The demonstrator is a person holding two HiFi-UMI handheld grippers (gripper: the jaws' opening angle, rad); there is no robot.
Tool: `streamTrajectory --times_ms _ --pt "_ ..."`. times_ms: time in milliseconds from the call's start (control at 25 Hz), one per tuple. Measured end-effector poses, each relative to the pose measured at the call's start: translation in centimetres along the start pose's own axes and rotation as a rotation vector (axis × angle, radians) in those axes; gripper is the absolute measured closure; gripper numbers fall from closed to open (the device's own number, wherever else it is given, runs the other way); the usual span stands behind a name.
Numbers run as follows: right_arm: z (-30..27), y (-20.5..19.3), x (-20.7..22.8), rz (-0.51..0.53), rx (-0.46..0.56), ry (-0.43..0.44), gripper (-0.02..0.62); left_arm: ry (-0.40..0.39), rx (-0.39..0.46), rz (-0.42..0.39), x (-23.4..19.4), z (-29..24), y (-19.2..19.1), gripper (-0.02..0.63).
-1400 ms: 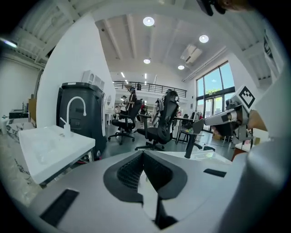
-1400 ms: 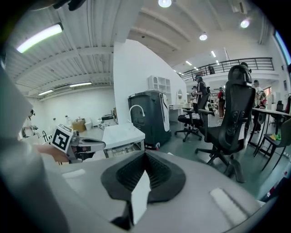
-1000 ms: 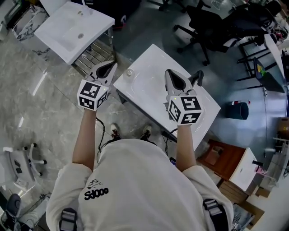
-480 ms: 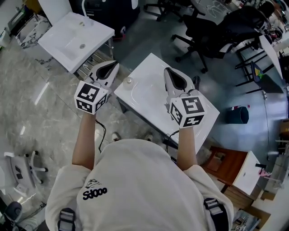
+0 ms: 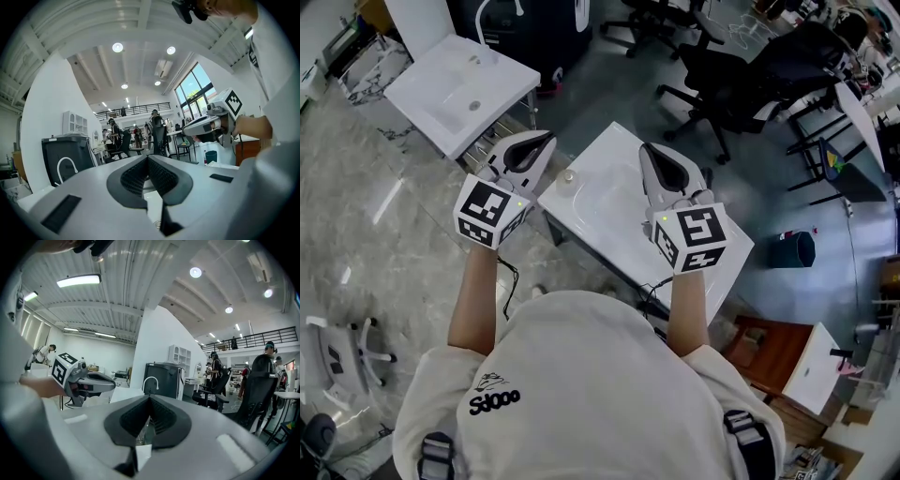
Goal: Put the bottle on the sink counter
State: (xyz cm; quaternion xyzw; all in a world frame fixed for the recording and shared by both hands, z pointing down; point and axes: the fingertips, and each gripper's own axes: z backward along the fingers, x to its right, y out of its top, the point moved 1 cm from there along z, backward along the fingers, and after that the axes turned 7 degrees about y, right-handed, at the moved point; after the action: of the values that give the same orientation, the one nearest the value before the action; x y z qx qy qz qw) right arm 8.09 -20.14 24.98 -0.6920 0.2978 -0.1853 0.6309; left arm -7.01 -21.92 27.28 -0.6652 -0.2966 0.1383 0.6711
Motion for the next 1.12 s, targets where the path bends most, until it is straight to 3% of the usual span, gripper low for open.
streamTrajectory --times_ms 400,1120 --pt "-1.3 0.0 -1.0 0.011 -0.02 0.065 0.586 0.014 -0.008 -0.032 -0.3 0.2 0.5 0.6" --pt "-1.9 -1.0 -1.7 -0.001 -0.039 0.091 0.586 -0.006 -0.034 -0.016 -0.1 0.2 -0.7 0.6"
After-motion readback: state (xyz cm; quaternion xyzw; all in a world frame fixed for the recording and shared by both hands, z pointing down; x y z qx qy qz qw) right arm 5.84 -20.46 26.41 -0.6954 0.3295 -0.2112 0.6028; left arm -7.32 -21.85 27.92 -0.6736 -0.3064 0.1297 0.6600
